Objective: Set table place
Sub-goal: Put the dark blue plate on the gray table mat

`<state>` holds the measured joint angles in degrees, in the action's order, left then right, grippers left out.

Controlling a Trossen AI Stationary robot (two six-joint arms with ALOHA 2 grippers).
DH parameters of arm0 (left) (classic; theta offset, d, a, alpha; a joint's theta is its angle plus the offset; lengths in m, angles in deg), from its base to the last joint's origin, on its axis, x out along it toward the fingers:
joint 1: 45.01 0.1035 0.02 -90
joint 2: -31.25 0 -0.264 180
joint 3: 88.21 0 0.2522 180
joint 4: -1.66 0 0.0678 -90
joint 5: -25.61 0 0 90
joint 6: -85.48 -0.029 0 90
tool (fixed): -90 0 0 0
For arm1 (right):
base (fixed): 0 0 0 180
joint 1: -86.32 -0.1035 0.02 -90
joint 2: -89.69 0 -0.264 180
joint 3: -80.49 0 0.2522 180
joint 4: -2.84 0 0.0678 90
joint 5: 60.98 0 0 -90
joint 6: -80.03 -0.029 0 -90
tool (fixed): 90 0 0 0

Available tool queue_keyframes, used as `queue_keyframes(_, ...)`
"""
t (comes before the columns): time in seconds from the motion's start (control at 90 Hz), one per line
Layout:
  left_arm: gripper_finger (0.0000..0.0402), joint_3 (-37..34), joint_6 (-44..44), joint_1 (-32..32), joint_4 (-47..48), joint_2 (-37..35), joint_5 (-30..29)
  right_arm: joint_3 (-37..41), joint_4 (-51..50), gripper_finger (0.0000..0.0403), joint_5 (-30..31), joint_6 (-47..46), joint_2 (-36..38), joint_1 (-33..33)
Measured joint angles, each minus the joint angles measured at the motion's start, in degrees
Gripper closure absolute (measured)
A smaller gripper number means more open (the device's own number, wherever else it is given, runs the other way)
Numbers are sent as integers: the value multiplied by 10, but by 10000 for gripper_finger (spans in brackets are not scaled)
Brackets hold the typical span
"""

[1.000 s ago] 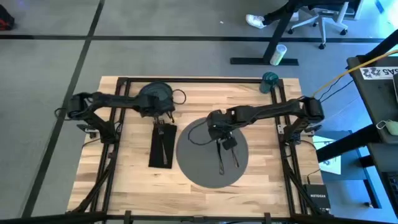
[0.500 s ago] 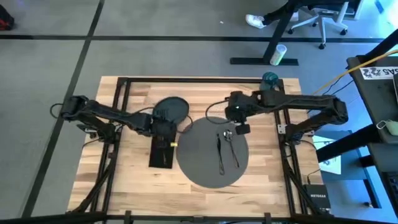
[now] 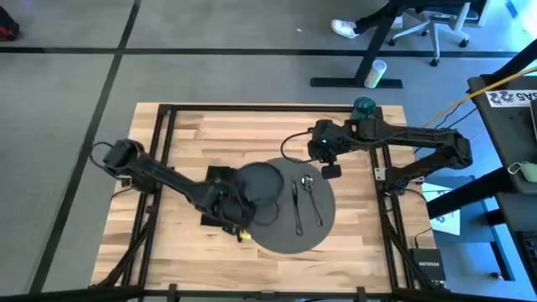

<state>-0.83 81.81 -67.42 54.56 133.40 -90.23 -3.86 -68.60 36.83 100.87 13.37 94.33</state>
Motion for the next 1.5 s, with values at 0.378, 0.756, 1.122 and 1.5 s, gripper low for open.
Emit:
queue_keyframes(0.378,401,19,-26,2,-48,52,-1,0,-9,329,0,0,0,0)
queue_keyframes(0.756,401,19,-8,-1,-90,55,22,0,-9,329,0,0,0,0)
queue_keyframes(1.122,401,18,-6,2,-90,64,25,0,-13,329,-1,1,0,-1)
queue_keyframes(1.5,401,19,-10,3,-78,89,33,1,-26,329,-4,1,0,-1)
